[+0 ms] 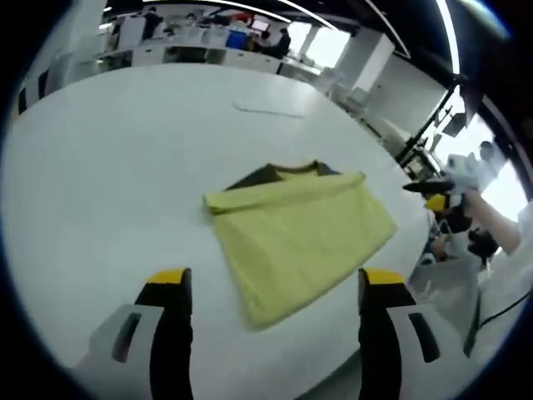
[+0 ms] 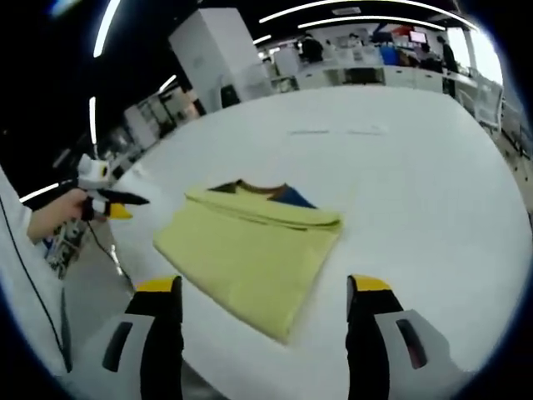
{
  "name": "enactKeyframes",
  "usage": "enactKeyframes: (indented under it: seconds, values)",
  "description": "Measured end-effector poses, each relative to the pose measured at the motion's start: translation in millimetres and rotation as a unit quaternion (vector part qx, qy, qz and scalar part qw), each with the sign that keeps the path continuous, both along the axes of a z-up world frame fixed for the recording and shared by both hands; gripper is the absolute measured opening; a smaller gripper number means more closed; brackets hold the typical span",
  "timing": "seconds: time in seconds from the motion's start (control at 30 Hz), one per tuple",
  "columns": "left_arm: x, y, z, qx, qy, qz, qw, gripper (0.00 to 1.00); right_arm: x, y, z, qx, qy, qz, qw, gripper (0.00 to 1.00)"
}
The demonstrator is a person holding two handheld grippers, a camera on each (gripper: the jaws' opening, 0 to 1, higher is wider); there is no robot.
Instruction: Fold the garment on the visible template until the final outline fits inside the template.
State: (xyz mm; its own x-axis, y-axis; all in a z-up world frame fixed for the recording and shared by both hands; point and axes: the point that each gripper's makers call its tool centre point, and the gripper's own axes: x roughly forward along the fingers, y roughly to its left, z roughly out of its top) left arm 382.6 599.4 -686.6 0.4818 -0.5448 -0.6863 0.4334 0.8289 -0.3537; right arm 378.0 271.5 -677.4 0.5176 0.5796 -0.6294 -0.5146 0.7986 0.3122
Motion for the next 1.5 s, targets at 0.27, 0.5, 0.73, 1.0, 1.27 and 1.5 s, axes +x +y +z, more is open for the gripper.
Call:
enactKeyframes:
  seconds: [0.27, 0.5, 0.73, 1.0, 1.27, 1.5]
  values:
    - [11.0, -4.4, -10.8, 0.021, -0.011, -0.005, 0.9997, 0.71, 11.3, 8.0, -4.9, -0.002, -0.018, -0.004, 0.9998, 0.71]
    - [20.5, -19.6, -20.2, 0.034, -0.03, -0.015, 0.9989, 0.62, 22.4, 20.8, -10.2, -0.011, -0.04, -0.01, 0.9991, 0.62]
    - [31.9, -31.0, -26.8, 0.031, -0.039, -0.015, 0.9986, 0.56, 24.7, 39.8, -28.6, -0.027, -0.033, 0.004, 0.9991, 0.61]
    - [42.2, -37.7, -33.1, 0.037, -0.05, -0.019, 0.9979, 0.52, 34.7, 50.8, -37.6, -0.038, -0.036, 0.005, 0.9986, 0.59]
    - [45.4, -41.9, -44.8, 0.042, -0.053, -0.02, 0.9975, 0.48, 46.3, 53.0, -45.7, -0.057, -0.041, -0.003, 0.9975, 0.56]
    - [50.0, -46.4, -52.3, 0.048, -0.058, -0.015, 0.997, 0.45, 56.9, 54.5, -54.3, -0.067, -0.042, -0.019, 0.9967, 0.54]
